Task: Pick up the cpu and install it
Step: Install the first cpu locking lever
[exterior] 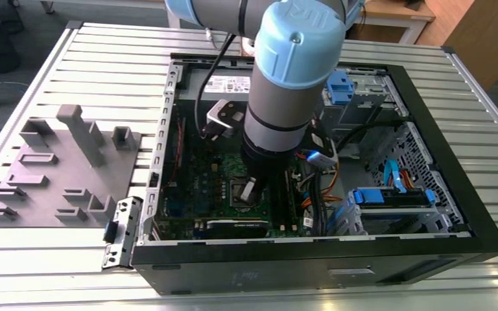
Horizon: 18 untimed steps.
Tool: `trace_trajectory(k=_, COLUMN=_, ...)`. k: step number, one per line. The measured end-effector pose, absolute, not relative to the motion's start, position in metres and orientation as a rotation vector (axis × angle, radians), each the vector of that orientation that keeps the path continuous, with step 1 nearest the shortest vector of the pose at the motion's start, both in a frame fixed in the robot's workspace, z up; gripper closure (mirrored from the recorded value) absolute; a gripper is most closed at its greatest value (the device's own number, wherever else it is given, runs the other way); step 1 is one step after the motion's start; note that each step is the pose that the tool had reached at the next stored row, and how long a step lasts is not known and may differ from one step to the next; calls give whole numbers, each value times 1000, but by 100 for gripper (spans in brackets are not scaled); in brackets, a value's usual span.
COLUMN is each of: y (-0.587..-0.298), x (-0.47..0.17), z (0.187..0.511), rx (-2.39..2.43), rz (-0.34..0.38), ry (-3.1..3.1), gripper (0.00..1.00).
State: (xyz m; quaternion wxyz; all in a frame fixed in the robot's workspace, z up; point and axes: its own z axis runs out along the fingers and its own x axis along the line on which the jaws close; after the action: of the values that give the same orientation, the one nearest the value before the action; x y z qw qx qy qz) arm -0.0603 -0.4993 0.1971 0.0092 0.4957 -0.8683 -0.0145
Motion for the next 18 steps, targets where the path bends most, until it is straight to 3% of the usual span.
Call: trace_trajectory(k=18, y=-501, x=-52, z=193, rx=1548, rz=-46, ry=-2712, gripper=89)
